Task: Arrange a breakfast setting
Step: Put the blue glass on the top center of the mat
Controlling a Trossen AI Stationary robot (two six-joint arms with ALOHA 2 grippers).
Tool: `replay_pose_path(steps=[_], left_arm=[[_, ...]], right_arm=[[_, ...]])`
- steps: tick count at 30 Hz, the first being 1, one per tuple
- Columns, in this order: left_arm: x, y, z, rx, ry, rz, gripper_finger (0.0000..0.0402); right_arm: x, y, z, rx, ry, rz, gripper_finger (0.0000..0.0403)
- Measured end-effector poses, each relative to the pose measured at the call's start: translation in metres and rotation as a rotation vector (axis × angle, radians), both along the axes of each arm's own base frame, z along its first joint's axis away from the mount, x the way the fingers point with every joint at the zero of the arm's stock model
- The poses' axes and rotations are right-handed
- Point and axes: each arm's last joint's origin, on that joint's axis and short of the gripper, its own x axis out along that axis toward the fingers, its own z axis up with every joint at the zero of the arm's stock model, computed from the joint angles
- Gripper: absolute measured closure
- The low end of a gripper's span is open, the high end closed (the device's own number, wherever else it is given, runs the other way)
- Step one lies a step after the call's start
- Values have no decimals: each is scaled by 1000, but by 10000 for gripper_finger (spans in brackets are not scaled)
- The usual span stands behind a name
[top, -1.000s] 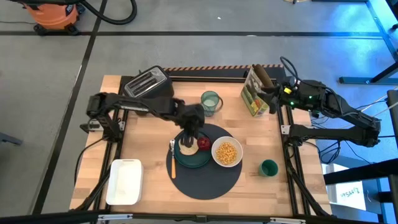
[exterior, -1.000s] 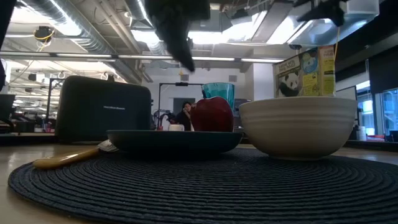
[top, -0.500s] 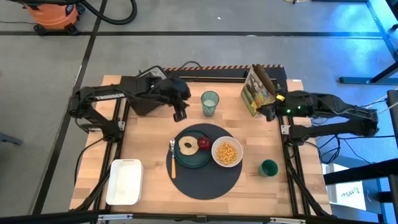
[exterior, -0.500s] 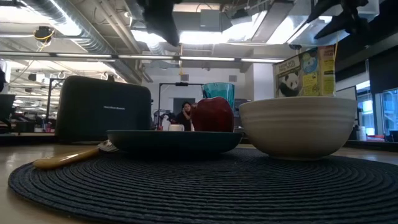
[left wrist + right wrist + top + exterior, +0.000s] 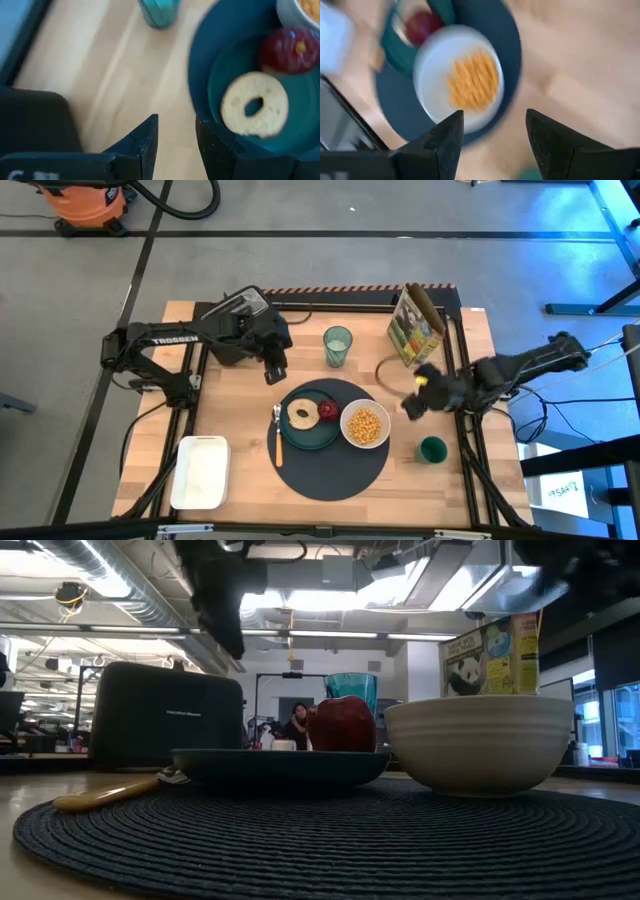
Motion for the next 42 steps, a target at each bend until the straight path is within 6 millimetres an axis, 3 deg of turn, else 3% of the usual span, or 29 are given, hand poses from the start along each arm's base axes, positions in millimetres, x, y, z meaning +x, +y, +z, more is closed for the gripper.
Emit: replay_pose_path(steps=[6, 12, 27, 31, 35, 42], left_arm=[[1, -14, -11, -15, 28, -61, 276], [9, -16, -6, 19, -59, -100, 276], [45, 2, 33, 270, -575, -216, 276], [53, 11, 28, 287, -599, -292, 276], [67, 20, 10, 254, -561, -306, 276], [93, 34, 15, 236, -498, -283, 276]], right_arm=[[-2, 42, -27, 108, 300, 97, 198], [-4, 64, -39, 139, 396, 105, 198], [25, 42, -29, -36, 58, -58, 198], [34, 31, -24, -80, -11, -36, 198], [41, 17, -13, -134, -120, -37, 198], [47, -6, 30, -293, -241, -12, 198]])
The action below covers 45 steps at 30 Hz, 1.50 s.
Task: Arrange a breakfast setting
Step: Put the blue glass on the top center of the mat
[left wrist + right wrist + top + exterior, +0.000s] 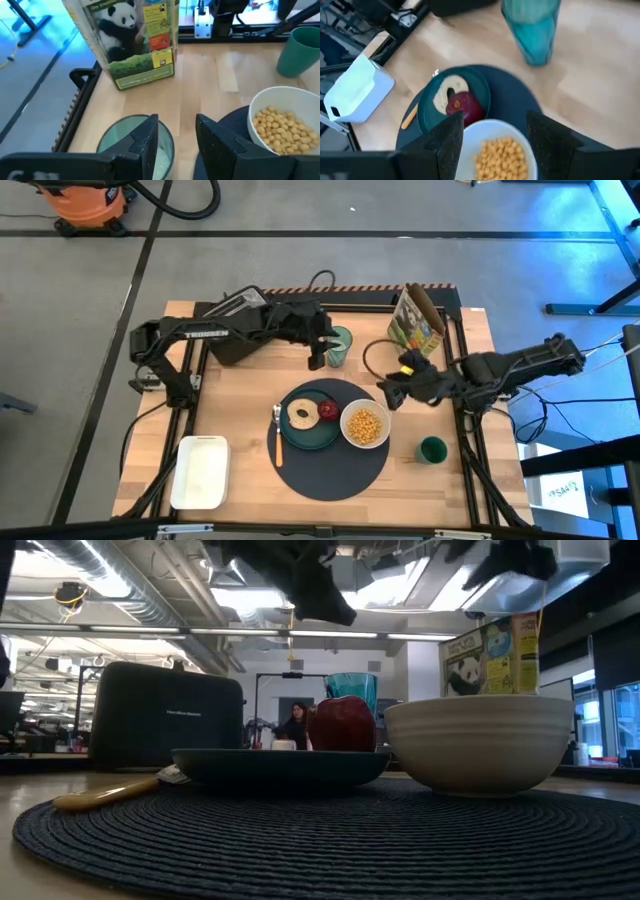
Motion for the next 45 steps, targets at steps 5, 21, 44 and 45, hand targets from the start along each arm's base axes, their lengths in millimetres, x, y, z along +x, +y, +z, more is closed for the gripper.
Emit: replay_pose_path(steps=[5, 21, 44, 45], left_arm=[[19, 11, 3, -36, 126, 14, 276], [35, 19, -4, -66, 304, 9, 276], [60, 11, -59, 1, 439, -137, 316], [60, 9, -59, 15, 441, -144, 330]], right_arm=[[1, -15, 29, -85, -26, 27, 198], [-4, -24, 50, -168, -20, 43, 198], [-4, -24, 50, -185, -17, 49, 198], [-4, -24, 50, -185, -16, 49, 198]])
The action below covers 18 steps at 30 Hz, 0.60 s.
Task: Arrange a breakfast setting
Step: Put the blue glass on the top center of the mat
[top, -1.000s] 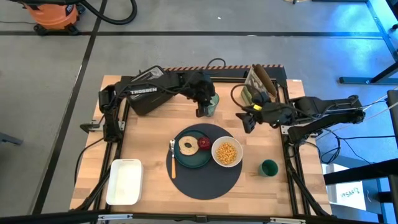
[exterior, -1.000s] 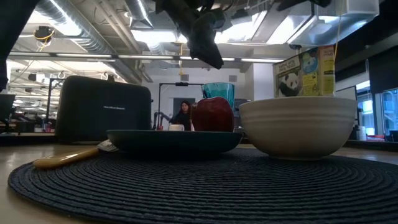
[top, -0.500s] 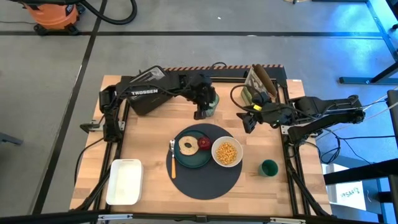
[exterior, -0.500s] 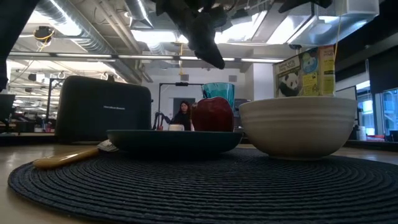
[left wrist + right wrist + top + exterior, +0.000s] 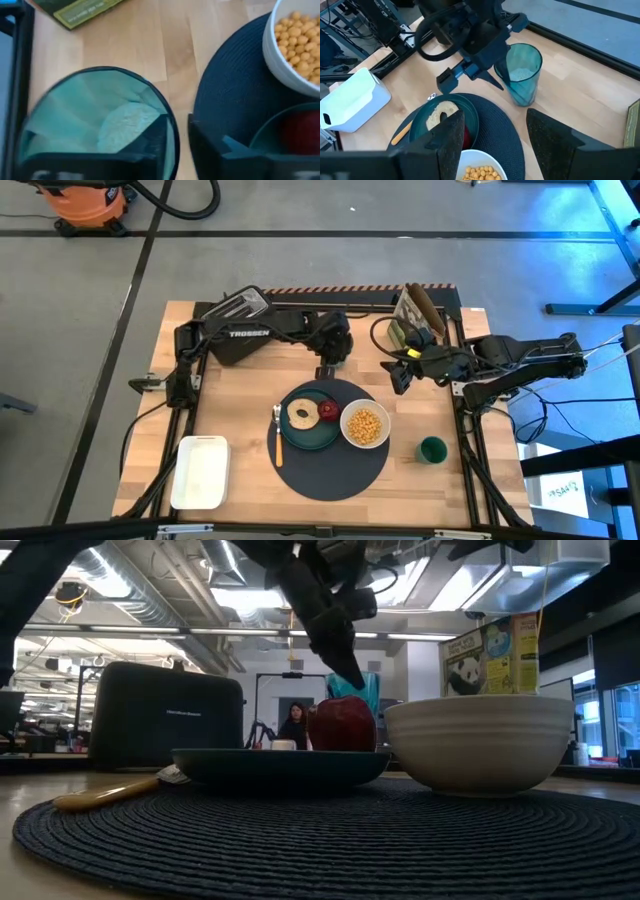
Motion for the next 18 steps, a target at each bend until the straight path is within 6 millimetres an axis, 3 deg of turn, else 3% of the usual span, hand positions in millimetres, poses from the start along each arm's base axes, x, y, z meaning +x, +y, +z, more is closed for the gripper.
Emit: replay_pose_path(steps=[4, 11, 18], left_arm=[[1, -5, 0, 28, 8, -21, 387], [1, -9, 1, 32, 14, -28, 388], [0, -36, 13, 50, 71, -127, 395]], right_arm=[[-1, 0, -1, -7, 21, 2, 198], [-2, -1, -2, -18, 28, -3, 198], [-2, -1, -2, -14, 25, -9, 198]])
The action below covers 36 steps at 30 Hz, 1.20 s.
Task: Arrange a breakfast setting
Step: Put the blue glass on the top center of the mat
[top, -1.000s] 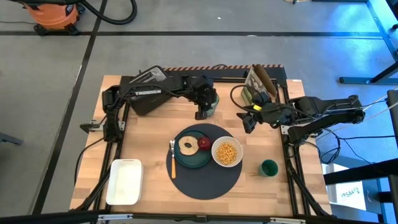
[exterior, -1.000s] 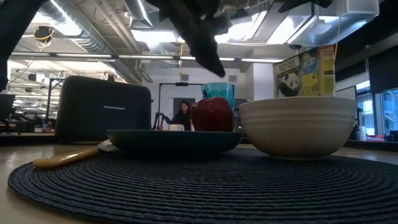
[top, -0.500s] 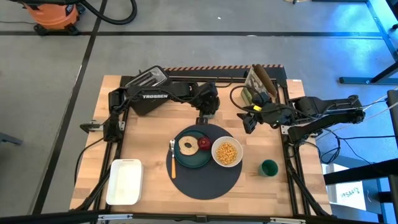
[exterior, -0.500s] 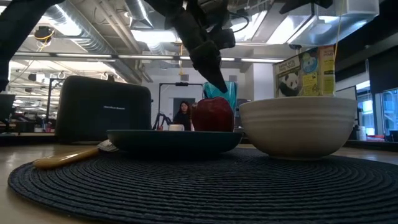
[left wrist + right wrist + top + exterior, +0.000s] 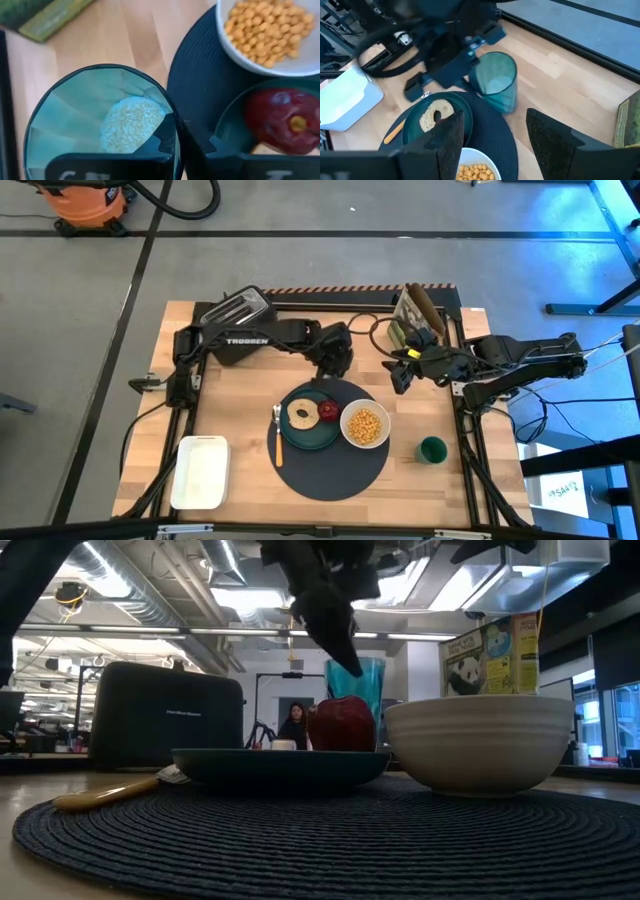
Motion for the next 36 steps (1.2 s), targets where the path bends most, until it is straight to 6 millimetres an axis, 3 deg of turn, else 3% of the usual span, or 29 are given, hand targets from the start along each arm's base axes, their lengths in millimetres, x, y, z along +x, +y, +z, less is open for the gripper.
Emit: replay_pose_path(steps=[12, 20, 26, 33, 36], left_arm=[[9, -52, 13, 17, -44, -124, 395], [7, -52, 21, 272, -51, 26, 394], [3, -58, 28, 93, -74, -57, 391], [3, -75, 2, 59, 23, -127, 396], [2, -78, 1, 57, 31, -140, 396]], right_arm=[[1, 0, 1, 57, -35, -42, 198], [1, 1, 1, 77, -43, -55, 198], [1, 1, 1, 77, -43, -54, 198], [1, 1, 0, 77, -42, -54, 198], [1, 1, 0, 78, -42, -54, 198]])
